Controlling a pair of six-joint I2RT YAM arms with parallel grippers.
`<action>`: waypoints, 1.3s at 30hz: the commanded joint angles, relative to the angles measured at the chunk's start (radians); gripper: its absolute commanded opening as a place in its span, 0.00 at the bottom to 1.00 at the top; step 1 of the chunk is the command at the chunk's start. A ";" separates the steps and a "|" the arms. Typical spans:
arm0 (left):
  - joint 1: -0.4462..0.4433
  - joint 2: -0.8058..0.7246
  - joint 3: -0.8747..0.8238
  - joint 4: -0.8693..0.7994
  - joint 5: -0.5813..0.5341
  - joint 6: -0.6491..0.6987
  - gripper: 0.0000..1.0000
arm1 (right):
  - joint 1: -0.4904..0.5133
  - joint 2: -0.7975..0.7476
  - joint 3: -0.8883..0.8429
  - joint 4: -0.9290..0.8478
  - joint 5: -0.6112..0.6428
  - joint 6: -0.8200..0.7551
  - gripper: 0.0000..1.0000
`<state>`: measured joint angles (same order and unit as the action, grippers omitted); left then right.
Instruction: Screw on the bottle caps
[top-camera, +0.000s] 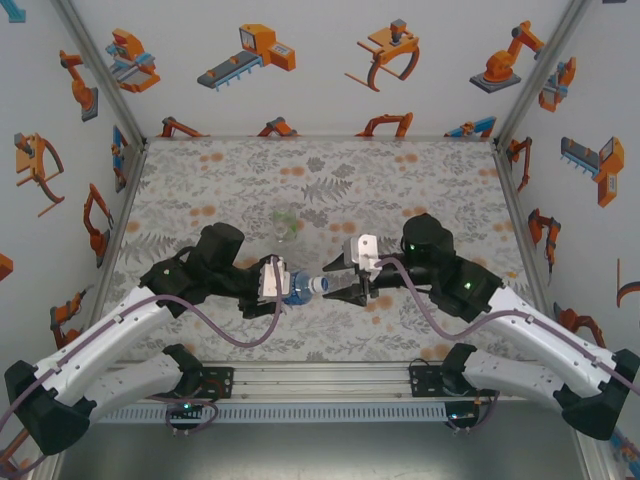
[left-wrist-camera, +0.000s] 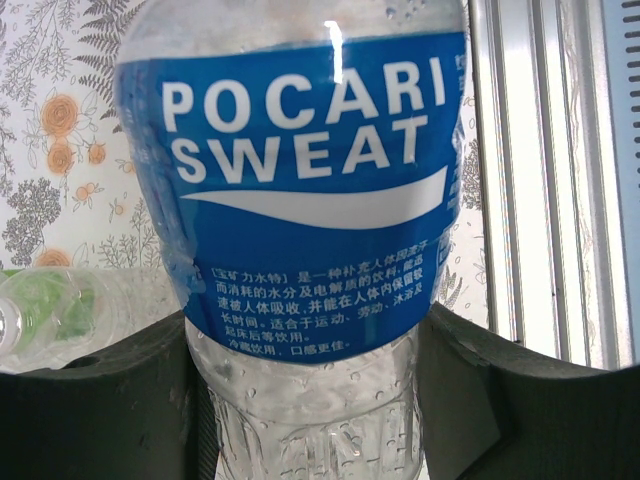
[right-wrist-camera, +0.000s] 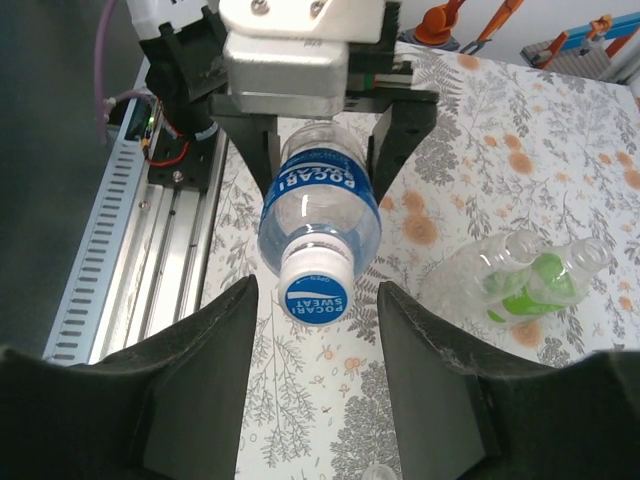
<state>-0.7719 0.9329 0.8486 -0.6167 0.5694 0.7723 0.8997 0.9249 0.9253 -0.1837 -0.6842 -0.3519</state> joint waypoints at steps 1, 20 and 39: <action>-0.004 0.004 0.014 0.008 0.024 0.011 0.00 | 0.018 0.002 -0.019 0.065 0.001 -0.045 0.48; -0.005 0.004 0.013 0.008 0.020 0.012 0.00 | 0.024 0.014 -0.057 0.105 0.045 -0.010 0.37; -0.006 -0.004 0.012 0.013 -0.014 0.011 0.00 | 0.022 0.108 -0.076 0.065 0.401 1.485 0.00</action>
<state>-0.7677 0.9382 0.8486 -0.6556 0.4797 0.7715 0.9180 1.0016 0.8742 -0.1184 -0.3725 0.7315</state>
